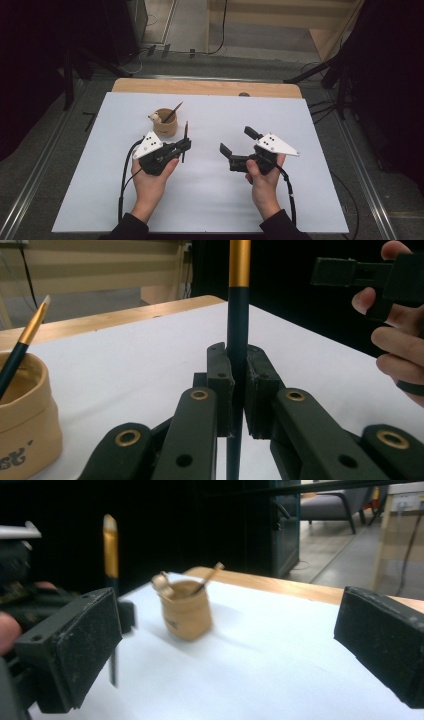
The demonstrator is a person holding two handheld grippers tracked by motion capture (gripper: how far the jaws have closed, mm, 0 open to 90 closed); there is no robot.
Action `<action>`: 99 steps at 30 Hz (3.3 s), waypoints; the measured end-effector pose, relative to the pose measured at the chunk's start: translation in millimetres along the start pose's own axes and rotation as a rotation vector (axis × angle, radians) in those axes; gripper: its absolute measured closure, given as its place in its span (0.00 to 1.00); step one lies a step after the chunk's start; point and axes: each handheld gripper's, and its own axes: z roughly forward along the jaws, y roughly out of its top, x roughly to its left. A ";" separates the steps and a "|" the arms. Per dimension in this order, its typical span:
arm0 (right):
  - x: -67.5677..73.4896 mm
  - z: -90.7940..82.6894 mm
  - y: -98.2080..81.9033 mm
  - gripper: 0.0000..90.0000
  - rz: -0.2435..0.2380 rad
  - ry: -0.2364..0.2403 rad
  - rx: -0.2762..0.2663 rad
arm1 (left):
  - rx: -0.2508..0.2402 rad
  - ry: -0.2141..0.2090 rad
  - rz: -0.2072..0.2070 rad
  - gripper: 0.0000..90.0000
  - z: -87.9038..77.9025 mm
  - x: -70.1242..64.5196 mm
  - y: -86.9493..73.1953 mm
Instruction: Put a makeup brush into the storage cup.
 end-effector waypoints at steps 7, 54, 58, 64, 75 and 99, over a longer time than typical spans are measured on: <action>-27.0 -25.3 -6.1 0.00 -0.015 -0.119 -0.015 | -0.007 0.018 -0.001 0.94 -1.0 4.6 0.5; -107.5 -119.2 -57.7 0.00 -0.078 -0.132 0.029 | -0.069 0.138 -0.029 0.94 -18.5 53.5 29.4; -108.9 -121.7 -59.5 0.00 -0.073 -0.137 0.029 | -0.077 0.152 -0.032 0.94 -16.3 59.9 33.7; -110.5 -124.4 -60.0 0.00 -0.061 -0.144 0.023 | -0.113 0.173 -0.072 0.94 -11.9 71.3 33.6; -108.4 -121.9 -62.7 0.00 -0.069 -0.141 0.036 | -0.136 0.218 -0.066 0.94 -2.7 81.2 39.4; -108.7 -121.4 -63.8 0.00 -0.067 -0.138 0.039 | -0.133 0.302 -0.034 0.94 29.5 94.9 30.6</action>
